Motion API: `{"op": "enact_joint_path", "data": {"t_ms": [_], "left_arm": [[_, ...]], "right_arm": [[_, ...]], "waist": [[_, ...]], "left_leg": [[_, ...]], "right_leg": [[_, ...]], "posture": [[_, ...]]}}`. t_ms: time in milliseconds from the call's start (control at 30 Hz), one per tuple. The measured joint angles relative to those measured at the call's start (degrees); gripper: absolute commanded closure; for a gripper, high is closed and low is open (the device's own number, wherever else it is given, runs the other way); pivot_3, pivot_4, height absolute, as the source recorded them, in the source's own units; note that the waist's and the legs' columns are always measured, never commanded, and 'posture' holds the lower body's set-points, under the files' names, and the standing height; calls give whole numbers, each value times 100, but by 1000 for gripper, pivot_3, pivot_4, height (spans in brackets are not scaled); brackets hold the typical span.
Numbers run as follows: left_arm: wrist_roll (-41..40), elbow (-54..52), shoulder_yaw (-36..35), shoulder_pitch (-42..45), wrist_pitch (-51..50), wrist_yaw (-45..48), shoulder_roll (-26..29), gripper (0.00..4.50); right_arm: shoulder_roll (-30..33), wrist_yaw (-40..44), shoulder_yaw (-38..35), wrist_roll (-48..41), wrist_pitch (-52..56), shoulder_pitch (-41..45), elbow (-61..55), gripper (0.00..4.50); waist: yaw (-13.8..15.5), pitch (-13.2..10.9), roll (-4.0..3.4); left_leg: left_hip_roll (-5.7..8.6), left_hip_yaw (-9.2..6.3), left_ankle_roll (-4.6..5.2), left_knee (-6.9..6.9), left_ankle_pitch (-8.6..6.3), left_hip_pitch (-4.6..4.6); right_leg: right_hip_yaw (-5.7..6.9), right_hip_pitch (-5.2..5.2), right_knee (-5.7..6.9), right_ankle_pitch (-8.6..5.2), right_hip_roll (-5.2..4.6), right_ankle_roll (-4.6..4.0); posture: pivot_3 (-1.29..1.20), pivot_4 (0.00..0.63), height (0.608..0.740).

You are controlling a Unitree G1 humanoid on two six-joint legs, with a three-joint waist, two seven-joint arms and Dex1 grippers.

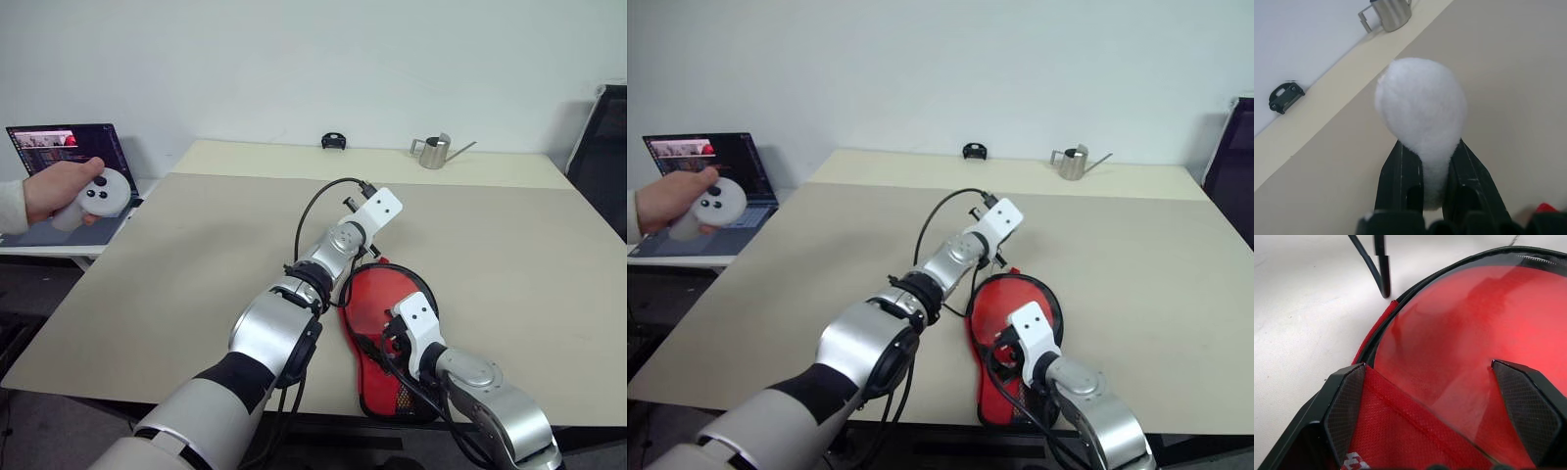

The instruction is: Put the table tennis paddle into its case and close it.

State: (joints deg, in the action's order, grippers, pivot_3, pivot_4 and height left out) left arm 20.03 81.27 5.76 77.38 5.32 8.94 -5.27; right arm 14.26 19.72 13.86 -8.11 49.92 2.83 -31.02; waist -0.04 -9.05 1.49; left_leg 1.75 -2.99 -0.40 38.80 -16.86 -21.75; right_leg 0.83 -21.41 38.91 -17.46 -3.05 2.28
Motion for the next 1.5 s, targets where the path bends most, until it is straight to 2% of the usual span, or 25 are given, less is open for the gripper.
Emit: {"op": "enact_joint_path", "data": {"t_ms": [200,533,567,600,667,933,1100,1267,1367,1500], "left_arm": [[59,8,17,52,-6,-48,-214,4327],[89,1,75,9,-183,733,-327,4327],[84,0,71,-33,-247,859,-328,3767],[78,0,66,-69,-267,920,-329,3607],[57,0,53,-122,-327,1045,-328,2997],[-92,0,-117,-139,-375,1388,-280,75],[-288,-13,-267,-195,-340,2146,-98,29],[-407,-38,-412,-231,-222,2276,376,29],[-698,-95,-741,-227,-109,2343,656,29],[-1108,-327,-1024,-199,131,2867,1173,29]], "right_arm": [[-52,-108,4,-21,51,-9,-25,0],[-109,-163,23,-24,61,-4,-18,0],[-118,-167,25,-25,61,2,-12,0],[-121,-169,25,-25,61,3,-10,0],[-128,-174,25,-24,61,12,0,0],[-176,-109,52,-26,59,299,307,0],[-167,-20,49,-27,20,564,596,0],[-121,155,43,-26,-175,770,910,0],[-103,225,39,-19,-338,944,1180,0],[-18,392,-35,-18,-588,1176,1570,0]], "waist": [[1,-1,1],[-10,0,0],[-11,0,0],[-12,0,0],[-12,0,0],[-52,0,0],[-79,1,-1],[-147,1,-1],[-153,1,-1],[-163,1,-1]], "left_leg": [[3,-1,0,0,0,0],[3,0,0,-1,0,3],[3,0,0,-1,0,4],[3,0,0,-1,0,4],[3,0,0,-1,0,4],[1,3,0,-1,0,26],[0,5,0,-2,0,34],[0,3,0,-2,0,34],[0,3,0,-1,0,34],[-1,4,0,-2,0,34]], "right_leg": [[1,1,0,0,-1,0],[0,1,1,-1,1,1],[0,1,1,-1,1,1],[0,1,1,-1,1,1],[-1,1,2,-1,1,0],[-1,12,10,-1,3,3],[0,20,10,0,5,1],[-4,20,12,1,4,0],[-5,18,11,2,3,0],[-6,18,12,2,3,-1]], "posture": [[0,150,740],[0,150,740],[0,150,740],[0,150,740],[0,150,740],[0,150,740],[0,150,740],[0,150,740],[0,150,740],[0,150,740]]}}
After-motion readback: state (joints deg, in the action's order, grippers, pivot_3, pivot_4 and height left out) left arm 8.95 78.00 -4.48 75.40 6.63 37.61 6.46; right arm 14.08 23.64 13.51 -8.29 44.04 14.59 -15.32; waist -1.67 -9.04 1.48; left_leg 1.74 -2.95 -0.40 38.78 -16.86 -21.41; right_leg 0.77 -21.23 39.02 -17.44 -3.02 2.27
